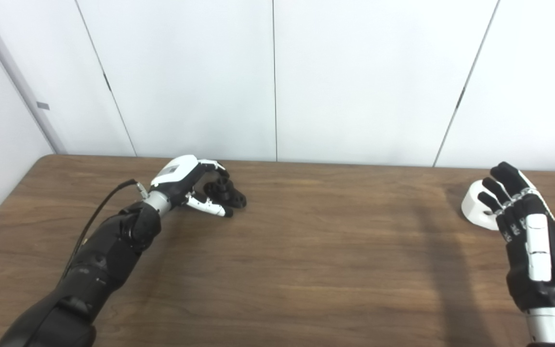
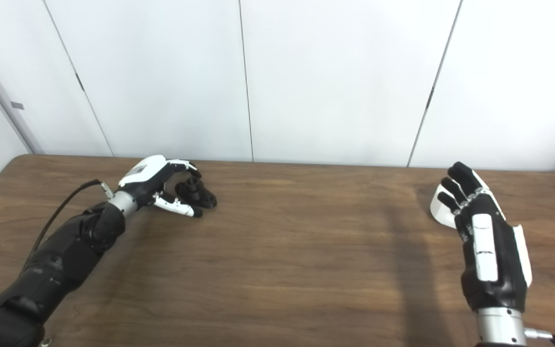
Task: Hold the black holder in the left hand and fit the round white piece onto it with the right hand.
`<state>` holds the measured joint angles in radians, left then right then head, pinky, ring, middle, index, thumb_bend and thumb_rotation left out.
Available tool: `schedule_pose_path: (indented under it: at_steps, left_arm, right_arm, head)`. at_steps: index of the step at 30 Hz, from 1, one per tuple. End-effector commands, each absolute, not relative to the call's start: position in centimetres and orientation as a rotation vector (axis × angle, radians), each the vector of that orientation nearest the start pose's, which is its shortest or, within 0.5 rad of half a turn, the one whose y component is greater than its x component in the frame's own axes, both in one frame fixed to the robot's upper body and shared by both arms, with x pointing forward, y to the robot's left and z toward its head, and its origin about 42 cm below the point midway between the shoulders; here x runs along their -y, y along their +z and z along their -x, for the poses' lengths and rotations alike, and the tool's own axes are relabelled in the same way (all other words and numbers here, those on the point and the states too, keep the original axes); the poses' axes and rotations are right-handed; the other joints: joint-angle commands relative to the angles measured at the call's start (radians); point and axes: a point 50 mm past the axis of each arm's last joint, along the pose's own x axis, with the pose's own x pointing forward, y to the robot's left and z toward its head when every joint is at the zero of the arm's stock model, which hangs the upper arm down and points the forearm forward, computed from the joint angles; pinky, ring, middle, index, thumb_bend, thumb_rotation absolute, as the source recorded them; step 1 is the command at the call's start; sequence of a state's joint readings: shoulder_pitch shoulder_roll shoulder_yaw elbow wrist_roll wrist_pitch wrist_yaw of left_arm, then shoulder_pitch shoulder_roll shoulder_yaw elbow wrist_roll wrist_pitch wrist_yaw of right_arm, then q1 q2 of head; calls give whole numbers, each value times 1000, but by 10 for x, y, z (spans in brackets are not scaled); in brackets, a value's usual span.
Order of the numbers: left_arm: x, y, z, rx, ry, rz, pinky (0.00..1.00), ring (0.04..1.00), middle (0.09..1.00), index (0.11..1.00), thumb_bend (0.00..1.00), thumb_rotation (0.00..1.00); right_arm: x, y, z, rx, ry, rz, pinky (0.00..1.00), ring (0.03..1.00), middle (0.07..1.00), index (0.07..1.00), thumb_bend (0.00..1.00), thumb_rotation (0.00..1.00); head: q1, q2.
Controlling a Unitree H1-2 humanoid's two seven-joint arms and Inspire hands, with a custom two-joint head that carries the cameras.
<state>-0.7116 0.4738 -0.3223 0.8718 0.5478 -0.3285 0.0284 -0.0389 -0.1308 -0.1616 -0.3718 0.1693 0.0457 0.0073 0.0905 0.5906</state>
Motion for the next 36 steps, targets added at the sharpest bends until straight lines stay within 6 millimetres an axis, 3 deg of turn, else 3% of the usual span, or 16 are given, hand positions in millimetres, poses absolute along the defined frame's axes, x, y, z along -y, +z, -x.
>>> schedule_pose_path:
  at_steps: [1, 7, 16, 18, 20, 36]
  left_arm:
    - [-343, 182, -489, 125, -232, -1174, 954, 924, 873, 726, 1000, 252]
    - [-342, 180, -489, 131, -231, -1172, 951, 917, 862, 711, 995, 212]
    - [-341, 178, -489, 169, -232, -1185, 917, 875, 812, 609, 833, 100]
    - [-341, 177, -489, 182, -226, -1182, 909, 863, 794, 516, 588, 69]
    - [-341, 177, -488, 192, -222, -1173, 900, 847, 772, 497, 540, 59]
    - [-340, 174, -487, 211, -206, -1160, 885, 818, 737, 488, 524, 57]
  right_arm:
    - [280, 227, -280, 459, -62, -2, 850, 871, 884, 848, 357, 867]
    - [279, 228, -279, 453, -65, -3, 845, 871, 881, 848, 352, 865]
    - [278, 231, -278, 456, -60, -7, 847, 875, 885, 853, 359, 880]
    - [278, 231, -277, 458, -58, -8, 855, 877, 886, 852, 355, 871]
    - [278, 231, -277, 458, -58, -8, 854, 877, 885, 852, 356, 878]
    - [277, 232, -277, 461, -64, -20, 843, 874, 882, 839, 387, 824]
  head:
    - [1, 1]
    - [-4, 2]
    - [-5, 4]
    - [-5, 4]
    - [-5, 4]
    - [-6, 8]
